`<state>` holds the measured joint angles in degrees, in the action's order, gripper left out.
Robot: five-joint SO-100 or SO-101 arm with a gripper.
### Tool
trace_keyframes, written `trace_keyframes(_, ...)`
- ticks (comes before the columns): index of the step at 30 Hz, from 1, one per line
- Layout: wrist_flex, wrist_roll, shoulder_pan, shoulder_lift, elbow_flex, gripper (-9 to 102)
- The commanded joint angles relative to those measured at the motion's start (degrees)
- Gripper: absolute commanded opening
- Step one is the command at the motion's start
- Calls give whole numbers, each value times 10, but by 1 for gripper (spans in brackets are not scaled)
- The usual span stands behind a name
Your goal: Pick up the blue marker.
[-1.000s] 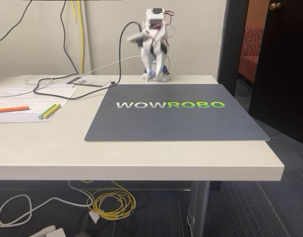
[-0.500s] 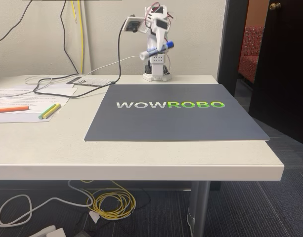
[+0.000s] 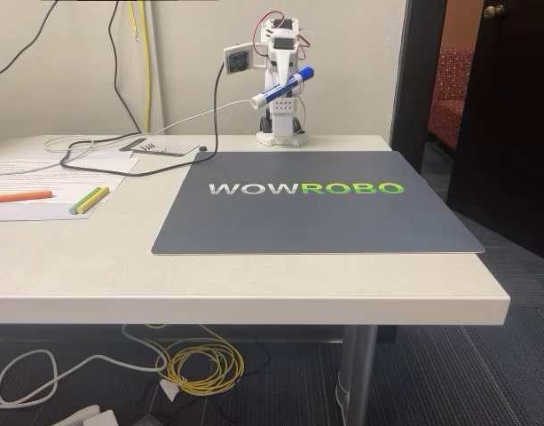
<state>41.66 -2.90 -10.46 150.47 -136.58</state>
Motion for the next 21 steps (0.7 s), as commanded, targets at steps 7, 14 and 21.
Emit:
trace_keyframes(7, -11, 4, 2, 33, -6, 2)
trace_keyframes(14, -25, 27, 4, 46, -1, 2)
trace_keyframes(21, -54, 22, 8, 66, 20, 2)
